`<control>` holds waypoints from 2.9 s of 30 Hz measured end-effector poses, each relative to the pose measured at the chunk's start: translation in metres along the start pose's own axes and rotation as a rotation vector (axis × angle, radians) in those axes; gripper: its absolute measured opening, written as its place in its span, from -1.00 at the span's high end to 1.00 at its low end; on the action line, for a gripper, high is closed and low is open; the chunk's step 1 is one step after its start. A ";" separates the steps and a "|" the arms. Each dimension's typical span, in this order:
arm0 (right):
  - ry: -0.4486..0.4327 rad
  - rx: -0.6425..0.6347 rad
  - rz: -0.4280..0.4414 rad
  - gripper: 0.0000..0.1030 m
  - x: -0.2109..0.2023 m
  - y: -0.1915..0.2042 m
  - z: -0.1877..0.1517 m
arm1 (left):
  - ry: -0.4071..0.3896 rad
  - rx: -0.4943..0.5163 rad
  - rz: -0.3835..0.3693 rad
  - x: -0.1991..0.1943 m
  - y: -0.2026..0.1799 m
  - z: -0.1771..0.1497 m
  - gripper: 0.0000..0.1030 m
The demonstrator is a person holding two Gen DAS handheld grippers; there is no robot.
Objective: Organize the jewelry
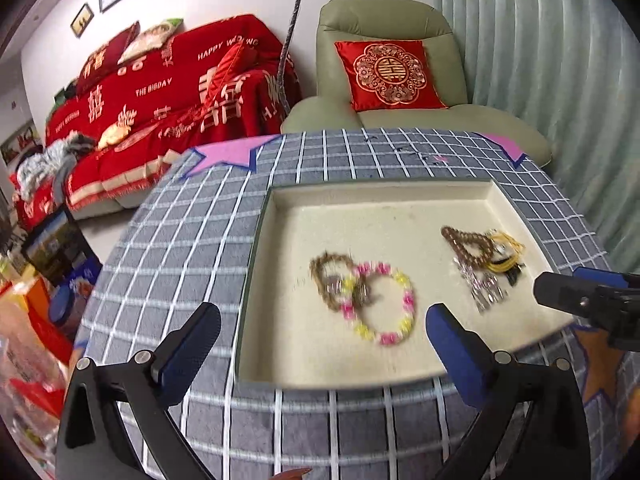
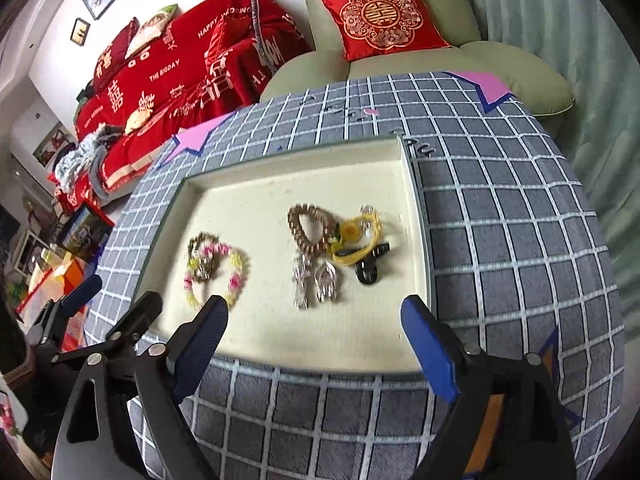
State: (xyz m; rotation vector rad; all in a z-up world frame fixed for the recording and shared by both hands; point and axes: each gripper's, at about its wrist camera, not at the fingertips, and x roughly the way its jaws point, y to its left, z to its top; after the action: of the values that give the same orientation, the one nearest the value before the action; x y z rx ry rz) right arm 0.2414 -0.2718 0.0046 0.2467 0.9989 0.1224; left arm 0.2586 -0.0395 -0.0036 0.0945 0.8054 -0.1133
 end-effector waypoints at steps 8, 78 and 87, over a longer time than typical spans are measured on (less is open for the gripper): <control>-0.024 -0.015 -0.047 -0.99 -0.021 0.004 -0.041 | 0.005 0.010 0.017 -0.040 0.002 -0.042 -1.00; -0.311 -0.109 -0.258 -0.99 -0.168 0.046 -0.190 | -0.123 -0.035 0.033 -0.188 -0.005 -0.143 -1.00; -0.310 -0.108 -0.257 -0.99 -0.169 0.046 -0.190 | -0.123 -0.036 0.031 -0.188 -0.005 -0.143 -1.00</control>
State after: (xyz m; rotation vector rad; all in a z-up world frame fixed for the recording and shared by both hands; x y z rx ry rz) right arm -0.0089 -0.2355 0.0564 0.0344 0.7050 -0.0940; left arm 0.0269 -0.0142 0.0339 0.0650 0.6829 -0.0746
